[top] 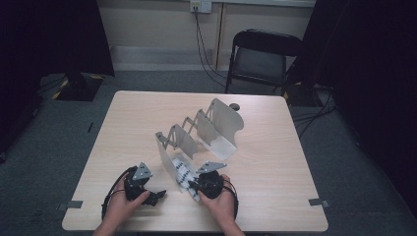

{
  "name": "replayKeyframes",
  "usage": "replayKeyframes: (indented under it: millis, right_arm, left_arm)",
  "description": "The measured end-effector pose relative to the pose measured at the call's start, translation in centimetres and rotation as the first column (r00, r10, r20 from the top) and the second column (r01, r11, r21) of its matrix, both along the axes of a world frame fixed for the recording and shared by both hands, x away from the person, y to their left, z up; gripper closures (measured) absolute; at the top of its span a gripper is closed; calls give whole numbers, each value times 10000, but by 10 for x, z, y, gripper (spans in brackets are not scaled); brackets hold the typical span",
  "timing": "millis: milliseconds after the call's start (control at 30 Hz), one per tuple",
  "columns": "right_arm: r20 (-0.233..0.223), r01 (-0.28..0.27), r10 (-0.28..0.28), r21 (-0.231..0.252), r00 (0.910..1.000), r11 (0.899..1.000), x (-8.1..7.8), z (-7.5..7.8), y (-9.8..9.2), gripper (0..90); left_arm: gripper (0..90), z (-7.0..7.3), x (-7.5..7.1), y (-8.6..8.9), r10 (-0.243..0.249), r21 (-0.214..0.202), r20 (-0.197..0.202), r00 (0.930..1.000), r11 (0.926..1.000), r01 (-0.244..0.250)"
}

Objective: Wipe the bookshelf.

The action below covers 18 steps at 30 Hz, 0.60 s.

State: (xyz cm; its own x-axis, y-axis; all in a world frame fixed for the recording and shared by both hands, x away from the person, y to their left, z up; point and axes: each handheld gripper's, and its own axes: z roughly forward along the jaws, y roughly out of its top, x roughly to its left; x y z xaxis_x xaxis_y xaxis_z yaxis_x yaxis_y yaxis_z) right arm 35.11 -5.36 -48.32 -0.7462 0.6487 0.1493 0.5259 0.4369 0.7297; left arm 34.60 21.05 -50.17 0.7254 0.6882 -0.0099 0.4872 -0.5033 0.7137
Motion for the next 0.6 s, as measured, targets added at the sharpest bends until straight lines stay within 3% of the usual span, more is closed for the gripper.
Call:
replayKeyframes:
  millis: [100, 233, 400, 600]
  right_arm:
    - [-131, -157, 160, 228, 9998, 9996, 1, 1, 11, 792]
    - [20, -173, 173, -52, 9998, 9998, 6, 0, 21, 791]
    - [22, 408, -408, 88, 9992, 9991, 19, -4, 18, 792]
    - [352, 1039, -1030, -245, 9941, 9943, 32, -3, 13, 791]
  left_arm:
    - [0, 0, 0, 0, -46, 21, 13, 10000, 10000, 46]
    - [0, 0, 0, 0, -48, 22, 12, 10000, 10000, 48]
    - [0, 0, 0, 0, -48, 19, 13, 10000, 10000, 48]
    - [0, 0, 0, 0, -75, 41, 8, 10000, 10000, 75]
